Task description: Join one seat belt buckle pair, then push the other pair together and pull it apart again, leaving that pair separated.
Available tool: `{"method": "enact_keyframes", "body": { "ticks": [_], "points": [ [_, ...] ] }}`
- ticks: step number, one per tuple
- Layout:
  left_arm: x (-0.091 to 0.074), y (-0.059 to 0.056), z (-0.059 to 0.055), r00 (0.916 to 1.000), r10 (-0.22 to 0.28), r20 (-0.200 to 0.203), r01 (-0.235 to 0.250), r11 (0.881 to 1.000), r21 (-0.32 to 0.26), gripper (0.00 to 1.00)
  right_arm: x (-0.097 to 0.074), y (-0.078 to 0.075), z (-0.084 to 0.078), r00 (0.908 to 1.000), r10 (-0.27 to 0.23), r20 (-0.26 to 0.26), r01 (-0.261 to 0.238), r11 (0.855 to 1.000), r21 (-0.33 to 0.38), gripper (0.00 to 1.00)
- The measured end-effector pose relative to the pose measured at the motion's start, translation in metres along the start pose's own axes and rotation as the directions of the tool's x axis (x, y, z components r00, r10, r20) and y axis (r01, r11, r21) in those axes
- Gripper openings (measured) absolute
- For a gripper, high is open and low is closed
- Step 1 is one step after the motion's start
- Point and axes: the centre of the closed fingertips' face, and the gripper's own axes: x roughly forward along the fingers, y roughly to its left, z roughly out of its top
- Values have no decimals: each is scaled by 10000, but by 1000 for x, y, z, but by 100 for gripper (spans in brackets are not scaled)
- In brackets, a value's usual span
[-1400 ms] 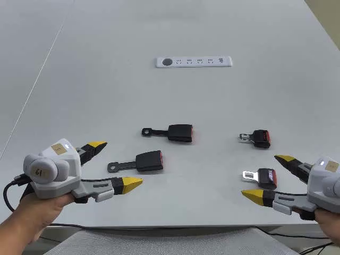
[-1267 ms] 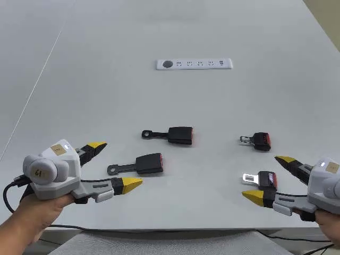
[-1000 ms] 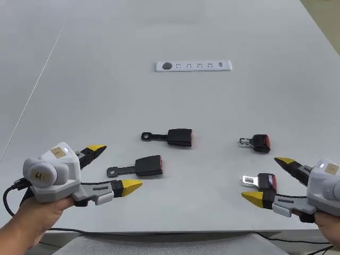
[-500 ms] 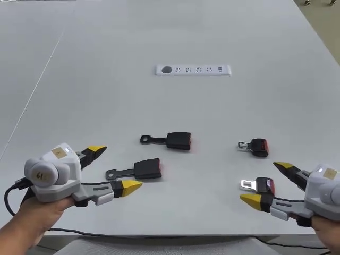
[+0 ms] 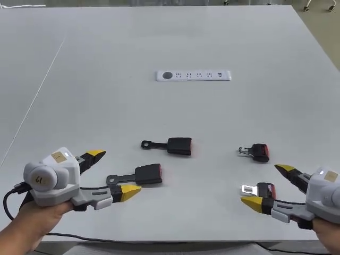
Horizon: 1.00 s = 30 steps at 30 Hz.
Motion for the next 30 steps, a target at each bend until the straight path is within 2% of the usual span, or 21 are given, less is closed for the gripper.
{"method": "enact_keyframes", "body": {
  "ticks": [6, 15, 22, 30],
  "points": [
    [3, 0, 0, 9999, -77, -73, 78, 9999, 129, 87, 0, -2, -2, 10000, 28, -39, -28, 10000, -31, 88],
    [8, -3, -6, 9996, -165, -233, 170, 9996, 212, 87, -3, -5, -7, 9997, 55, -245, -56, 10000, -53, 88],
    [9, -3, -5, 9995, -174, -255, 180, 9996, 235, 87, -4, -7, -9, 9994, 121, -337, -129, 9997, -228, 88],
    [13, -4, -7, 9983, -287, -504, 315, 9979, 568, 88, -6, -10, -14, 9979, 254, -600, -274, 9991, -323, 89]
  ]
}}
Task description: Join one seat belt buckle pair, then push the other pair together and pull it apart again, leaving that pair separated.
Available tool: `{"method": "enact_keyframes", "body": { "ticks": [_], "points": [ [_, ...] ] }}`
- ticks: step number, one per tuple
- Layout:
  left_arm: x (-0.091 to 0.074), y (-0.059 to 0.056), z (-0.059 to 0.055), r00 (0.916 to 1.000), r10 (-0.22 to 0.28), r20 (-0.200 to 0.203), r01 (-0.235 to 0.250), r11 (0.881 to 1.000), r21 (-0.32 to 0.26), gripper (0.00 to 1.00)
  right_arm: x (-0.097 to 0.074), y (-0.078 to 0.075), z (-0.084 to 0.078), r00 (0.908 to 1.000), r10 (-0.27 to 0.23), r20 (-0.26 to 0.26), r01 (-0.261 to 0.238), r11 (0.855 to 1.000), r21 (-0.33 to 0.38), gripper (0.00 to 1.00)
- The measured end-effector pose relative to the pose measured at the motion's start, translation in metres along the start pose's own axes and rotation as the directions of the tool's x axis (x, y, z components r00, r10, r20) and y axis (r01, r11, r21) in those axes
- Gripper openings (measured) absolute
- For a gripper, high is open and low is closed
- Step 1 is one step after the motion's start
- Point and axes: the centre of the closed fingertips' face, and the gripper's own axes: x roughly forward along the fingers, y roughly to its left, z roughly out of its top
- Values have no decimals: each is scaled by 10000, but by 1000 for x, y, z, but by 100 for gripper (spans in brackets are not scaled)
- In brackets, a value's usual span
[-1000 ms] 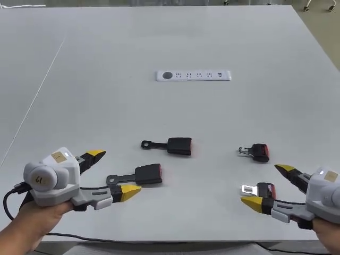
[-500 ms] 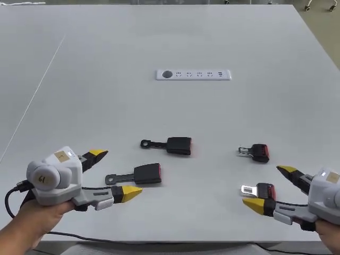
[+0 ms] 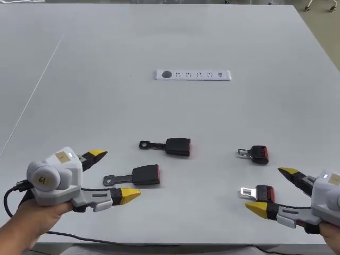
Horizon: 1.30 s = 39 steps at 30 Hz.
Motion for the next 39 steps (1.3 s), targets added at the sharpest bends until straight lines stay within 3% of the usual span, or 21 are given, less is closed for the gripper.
{"method": "enact_keyframes", "body": {
  "ticks": [12, 15, 23, 32, 39],
  "points": [
    [15, 5, -9, 9969, -353, -701, 402, 9967, 699, 87, 0, -7, -14, 9969, 226, -755, -251, 9992, -322, 86],
    [21, 5, -13, 9943, -530, -930, 613, 9941, 896, 86, 1, -2, -20, 9919, 603, -1118, -639, 9975, -289, 85],
    [42, 13, -22, 9846, -820, -1546, 1038, 9848, 1389, 84, 3, -5, -33, 9804, 979, -1710, -1073, 9931, -466, 81],
    [68, 19, -39, 9661, -1172, -2302, 1588, 9723, 1713, 78, 8, -13, -47, 9563, 1438, -2547, -1710, 9814, -877, 73],
    [86, 21, -58, 9417, -1573, -2973, 2194, 9573, 1883, 74, 13, -20, -53, 9352, 1824, -3034, -2281, 9659, -1222, 68]
  ]
}}
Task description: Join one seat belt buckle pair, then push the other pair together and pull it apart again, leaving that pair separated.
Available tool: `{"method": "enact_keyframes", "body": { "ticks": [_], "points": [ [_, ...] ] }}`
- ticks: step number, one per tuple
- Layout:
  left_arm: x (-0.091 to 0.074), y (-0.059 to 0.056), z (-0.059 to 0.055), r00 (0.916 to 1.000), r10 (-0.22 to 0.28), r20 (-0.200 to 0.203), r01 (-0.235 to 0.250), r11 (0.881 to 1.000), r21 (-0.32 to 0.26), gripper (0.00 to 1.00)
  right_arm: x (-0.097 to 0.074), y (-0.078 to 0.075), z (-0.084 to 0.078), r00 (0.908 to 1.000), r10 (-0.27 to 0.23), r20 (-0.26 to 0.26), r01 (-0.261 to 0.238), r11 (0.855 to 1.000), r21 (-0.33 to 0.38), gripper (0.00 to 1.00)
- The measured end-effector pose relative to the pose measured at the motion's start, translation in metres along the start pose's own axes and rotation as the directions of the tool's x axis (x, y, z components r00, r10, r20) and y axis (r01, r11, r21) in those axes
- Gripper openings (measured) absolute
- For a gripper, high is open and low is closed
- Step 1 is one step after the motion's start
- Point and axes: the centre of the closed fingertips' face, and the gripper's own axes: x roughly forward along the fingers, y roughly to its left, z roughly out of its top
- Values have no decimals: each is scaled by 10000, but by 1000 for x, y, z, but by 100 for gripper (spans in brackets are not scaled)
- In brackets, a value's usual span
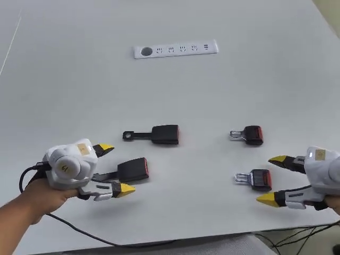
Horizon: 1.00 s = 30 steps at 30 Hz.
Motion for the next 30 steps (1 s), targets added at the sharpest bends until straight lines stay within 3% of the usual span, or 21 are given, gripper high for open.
{"method": "enact_keyframes", "body": {
  "ticks": [2, 6, 11, 16, 17, 19, 20, 22, 24, 26, 27, 30],
  "points": [
    [5, 0, -4, 9997, -89, -231, 91, 9999, 104, 72, 2, -1, -6, 9991, 253, -332, -257, 9996, -111, 65],
    [15, 2, -11, 9984, -309, -481, 314, 9995, 88, 61, 3, -2, -8, 9977, 497, -466, -513, 9982, -322, 60],
    [20, 4, -11, 9968, -483, -637, 512, 9977, 452, 60, 4, -1, -14, 9941, 827, -696, -859, 9953, -440, 55],
    [26, -2, -23, 9883, -845, -1267, 948, 9924, 780, 51, 7, -2, -15, 9931, 916, -735, -961, 9936, -601, 49],
    [25, 0, -19, 9916, -734, -1063, 853, 9901, 1117, 50, 7, -2, -15, 9929, 924, -746, -975, 9930, -669, 49],
    [24, 5, -20, 9923, -604, -1077, 679, 9954, 671, 46, 8, -2, -15, 9926, 888, -830, -957, 9919, -831, 47],
    [24, 6, -20, 9919, -575, -1134, 663, 9949, 755, 43, 8, -3, -15, 9924, 892, -853, -971, 9910, -924, 46],
    [25, 5, -21, 9896, -633, -1294, 806, 9878, 1330, 42, 8, -2, -14, 9921, 936, -839, -1021, 9894, -1035, 44],
    [24, 0, -20, 9861, -811, -1451, 1021, 9843, 1437, 39, 9, -3, -14, 9925, 852, -879, -955, 9882, -1199, 39],
    [24, 1, -21, 9822, -872, -1662, 1214, 9706, 2080, 35, 10, -3, -13, 9927, 866, -841, -983, 9843, -1469, 36],
    [25, 1, -21, 9830, -872, -1617, 1162, 9768, 1798, 35, 9, -3, -15, 9920, 867, -919, -993, 9847, -1430, 36],
    [25, 1, -22, 9779, -1024, -1824, 1394, 9691, 2034, 34, 8, -3, -16, 9910, 949, -939, -1073, 9848, -1369, 35]
  ]
}}
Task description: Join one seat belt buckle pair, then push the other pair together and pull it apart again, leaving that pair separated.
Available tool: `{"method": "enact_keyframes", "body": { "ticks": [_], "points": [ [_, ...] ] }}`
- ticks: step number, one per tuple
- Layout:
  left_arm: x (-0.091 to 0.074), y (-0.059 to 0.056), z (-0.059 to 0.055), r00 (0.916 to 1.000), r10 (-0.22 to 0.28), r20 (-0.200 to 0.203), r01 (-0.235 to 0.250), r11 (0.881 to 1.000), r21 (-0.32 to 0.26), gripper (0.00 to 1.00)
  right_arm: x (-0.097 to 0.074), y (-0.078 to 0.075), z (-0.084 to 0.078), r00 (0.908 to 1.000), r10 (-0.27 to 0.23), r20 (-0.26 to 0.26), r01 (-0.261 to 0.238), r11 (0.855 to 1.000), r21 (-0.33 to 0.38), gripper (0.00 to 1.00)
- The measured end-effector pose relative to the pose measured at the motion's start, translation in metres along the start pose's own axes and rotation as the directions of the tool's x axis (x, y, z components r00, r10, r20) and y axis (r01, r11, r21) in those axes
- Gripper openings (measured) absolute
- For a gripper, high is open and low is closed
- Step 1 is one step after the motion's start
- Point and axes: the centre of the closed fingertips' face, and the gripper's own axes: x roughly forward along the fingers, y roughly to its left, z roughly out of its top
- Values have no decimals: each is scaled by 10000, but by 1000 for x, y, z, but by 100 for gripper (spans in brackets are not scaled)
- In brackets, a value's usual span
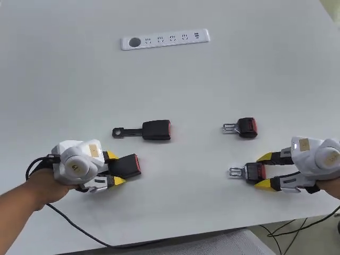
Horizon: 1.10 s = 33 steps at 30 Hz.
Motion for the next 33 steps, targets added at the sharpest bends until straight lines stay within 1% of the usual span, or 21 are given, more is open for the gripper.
{"method": "enact_keyframes", "body": {
  "ticks": [1, 3, 4, 5, 6, 8, 10, 13, 15, 16, 18, 20, 23, 26, 29, 31, 33],
  "points": [
    [0, -2, 1, 9999, -79, -81, 80, 9999, 107, 34, 0, 1, -1, 10000, 29, -11, -29, 10000, -15, 35],
    [1, -5, 1, 9991, -329, -283, 348, 9971, 679, 34, 0, 1, -1, 10000, 87, -37, -87, 10000, -16, 35],
    [2, -7, 2, 9988, -374, -306, 398, 9960, 795, 34, 0, 1, -2, 9999, 104, -62, -105, 9999, -93, 35],
    [3, -10, 3, 9983, -455, -357, 485, 9949, 888, 34, 0, 1, -2, 9999, 115, -61, -116, 9999, -69, 35],
    [4, -15, 4, 9968, -651, -456, 698, 9914, 1110, 34, -1, 1, -2, 9999, 148, -79, -148, 9999, -51, 35],
    [6, -23, 5, 9944, -896, -562, 966, 9857, 1378, 34, -1, 0, -2, 9997, 207, -138, -208, 9997, -106, 34],
    [7, -27, 6, 9930, -984, -652, 1076, 9818, 1565, 34, -1, 0, -4, 9994, 269, -201, -274, 9993, -238, 34],
    [9, -31, 8, 9911, -1096, -750, 1207, 9788, 1652, 34, -2, -3, -6, 9992, 341, -210, -344, 9993, -150, 34],
    [9, -33, 8, 9888, -1181, -914, 1335, 9734, 1862, 34, -2, -3, -6, 9989, 393, -250, -398, 9991, -178, 34],
    [9, -34, 8, 9885, -1180, -946, 1339, 9736, 1849, 34, -2, -3, -5, 9988, 407, -262, -412, 9990, -172, 34],
    [10, -33, 8, 9865, -1152, -1163, 1351, 9742, 1807, 34, -1, -2, -5, 9986, 449, -270, -454, 9988, -201, 34],
    [10, -34, 8, 9843, -1158, -1335, 1413, 9693, 2012, 34, -1, 0, -3, 9987, 438, -258, -445, 9987, -260, 34],
    [10, -34, 8, 9833, -1168, -1395, 1438, 9687, 2024, 34, 3, 5, 3, 9990, 453, -57, -455, 9983, -374, 34],
    [9, -34, 7, 9833, -1154, -1405, 1416, 9708, 1936, 34, 7, 8, 11, 9991, 413, 37, -412, 9985, -354, 34],
    [9, -35, 7, 9824, -1138, -1484, 1420, 9702, 1962, 34, 11, 11, 17, 9989, 435, 178, -427, 9981, -439, 34],
    [10, -35, 8, 9819, -1121, -1529, 1412, 9704, 1957, 34, 16, 12, 23, 9985, 428, 336, -414, 9983, -406, 34],
    [9, -35, 7, 9818, -1103, -1548, 1393, 9715, 1915, 34, 19, 13, 27, 9986, 386, 355, -375, 9988, -327, 34]
  ]
}}
